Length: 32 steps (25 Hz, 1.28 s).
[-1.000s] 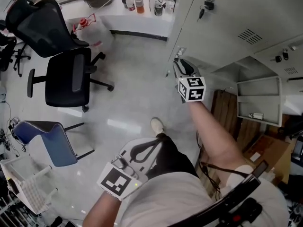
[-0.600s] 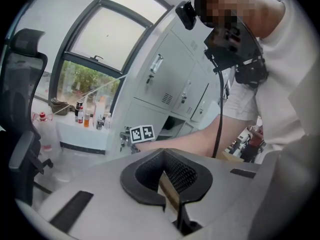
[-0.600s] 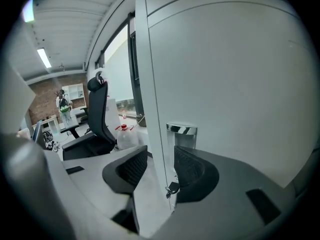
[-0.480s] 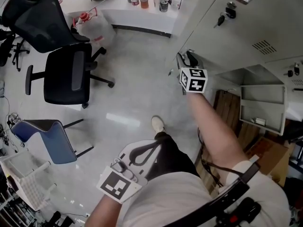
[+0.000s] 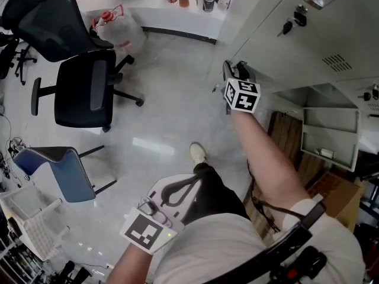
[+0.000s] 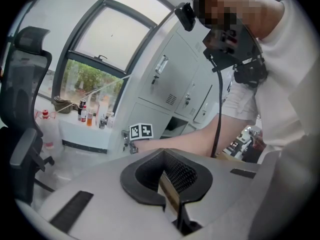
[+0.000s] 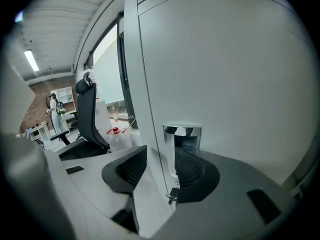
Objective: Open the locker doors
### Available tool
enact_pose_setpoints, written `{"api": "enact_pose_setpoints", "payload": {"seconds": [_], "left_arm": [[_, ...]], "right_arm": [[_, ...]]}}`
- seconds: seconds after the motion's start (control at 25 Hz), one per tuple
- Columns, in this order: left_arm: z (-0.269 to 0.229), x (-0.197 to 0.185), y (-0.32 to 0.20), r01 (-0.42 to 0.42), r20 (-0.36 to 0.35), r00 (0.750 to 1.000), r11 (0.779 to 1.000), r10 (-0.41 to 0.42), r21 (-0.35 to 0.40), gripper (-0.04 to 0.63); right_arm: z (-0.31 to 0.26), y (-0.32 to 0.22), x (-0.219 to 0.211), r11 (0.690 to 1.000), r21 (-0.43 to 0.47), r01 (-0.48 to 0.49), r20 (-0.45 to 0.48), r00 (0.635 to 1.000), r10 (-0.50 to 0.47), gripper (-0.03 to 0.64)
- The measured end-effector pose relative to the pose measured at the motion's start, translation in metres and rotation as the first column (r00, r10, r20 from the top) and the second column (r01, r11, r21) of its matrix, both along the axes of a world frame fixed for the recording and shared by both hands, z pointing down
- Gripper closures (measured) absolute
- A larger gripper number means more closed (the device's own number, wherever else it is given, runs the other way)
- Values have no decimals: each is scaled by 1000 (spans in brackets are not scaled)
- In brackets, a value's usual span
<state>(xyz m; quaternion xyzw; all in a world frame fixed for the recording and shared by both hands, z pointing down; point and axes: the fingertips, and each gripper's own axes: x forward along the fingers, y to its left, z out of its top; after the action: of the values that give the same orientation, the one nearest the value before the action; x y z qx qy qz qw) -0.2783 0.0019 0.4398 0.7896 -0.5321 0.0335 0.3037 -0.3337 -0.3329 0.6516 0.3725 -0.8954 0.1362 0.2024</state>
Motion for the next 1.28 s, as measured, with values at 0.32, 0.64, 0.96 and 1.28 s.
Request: {"api": "enact_pose_setpoints", "payload": {"seconds": [0.32,0.64,0.96,1.28], "left_arm": [[-1,6,4,-12,-8,1000,1000,12,15,584],[-3,14,17,-25,-7,1000,999,25,20,584],[-4,34,33,-70,-8,997,997,71,41,584],[-7,63,54,-130,2,991,989,130,65,584]], "right_arm": [[0,19,10,1000,-19,-23,-20,1000,22,471],[1,52,32,998,-24,-64,-42,997,63,509],[3,92,57,1000,-7,2,-79,997,-3,511],[5,134,105,999,-3,37,-79,996,-38,511]]}}
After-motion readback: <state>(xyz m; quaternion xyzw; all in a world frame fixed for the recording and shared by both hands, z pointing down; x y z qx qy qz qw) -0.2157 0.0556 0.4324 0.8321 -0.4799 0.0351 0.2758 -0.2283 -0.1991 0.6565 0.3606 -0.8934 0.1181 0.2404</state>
